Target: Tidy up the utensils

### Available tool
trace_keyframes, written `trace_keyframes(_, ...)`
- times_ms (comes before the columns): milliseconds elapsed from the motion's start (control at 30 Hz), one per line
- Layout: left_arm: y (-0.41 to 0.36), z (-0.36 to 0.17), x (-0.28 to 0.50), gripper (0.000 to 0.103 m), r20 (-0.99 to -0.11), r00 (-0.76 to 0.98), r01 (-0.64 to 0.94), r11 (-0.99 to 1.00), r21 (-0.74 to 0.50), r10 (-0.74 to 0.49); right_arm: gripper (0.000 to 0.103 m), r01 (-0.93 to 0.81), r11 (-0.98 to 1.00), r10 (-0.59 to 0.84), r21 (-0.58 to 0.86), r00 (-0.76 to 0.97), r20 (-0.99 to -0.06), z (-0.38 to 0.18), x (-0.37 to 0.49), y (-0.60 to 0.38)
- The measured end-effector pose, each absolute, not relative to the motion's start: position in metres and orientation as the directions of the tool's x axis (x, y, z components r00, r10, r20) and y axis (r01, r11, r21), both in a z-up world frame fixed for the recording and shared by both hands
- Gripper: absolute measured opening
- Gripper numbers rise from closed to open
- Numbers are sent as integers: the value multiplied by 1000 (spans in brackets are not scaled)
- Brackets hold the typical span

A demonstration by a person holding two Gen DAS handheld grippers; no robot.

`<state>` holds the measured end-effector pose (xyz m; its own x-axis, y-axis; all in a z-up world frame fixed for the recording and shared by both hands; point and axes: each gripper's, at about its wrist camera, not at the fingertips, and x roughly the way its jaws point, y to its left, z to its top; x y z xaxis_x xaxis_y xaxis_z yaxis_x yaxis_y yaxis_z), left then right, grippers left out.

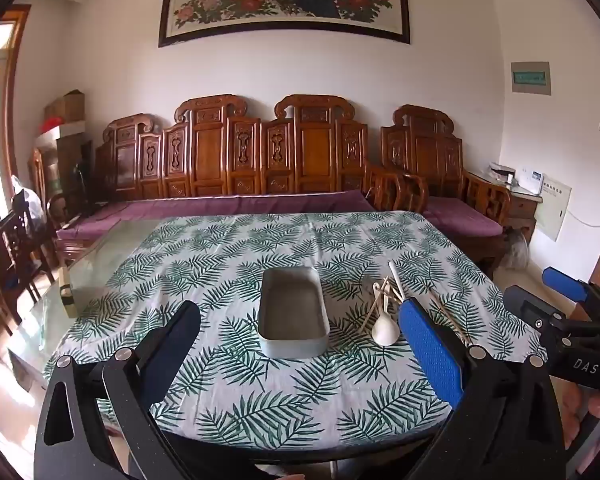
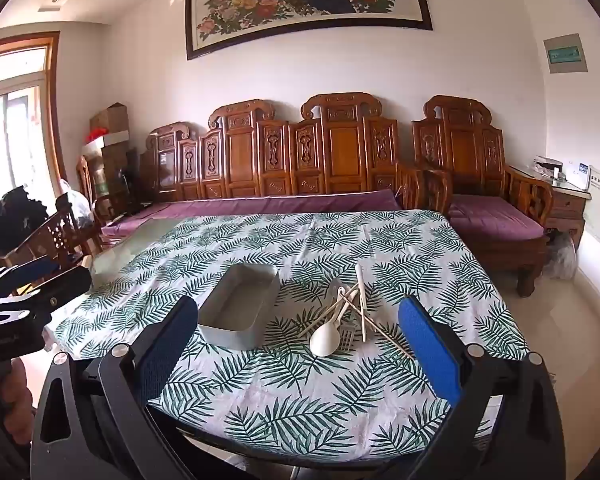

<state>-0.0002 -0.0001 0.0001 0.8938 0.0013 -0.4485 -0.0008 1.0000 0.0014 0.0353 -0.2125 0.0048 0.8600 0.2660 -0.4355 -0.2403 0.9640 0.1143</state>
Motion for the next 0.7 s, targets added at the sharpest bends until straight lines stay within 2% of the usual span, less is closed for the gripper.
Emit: trace_keyframes(700,0,3,-4,97,-436,900,-7,1000,-1,6,100,-240,963,269,121,864,-426,6,33,-211)
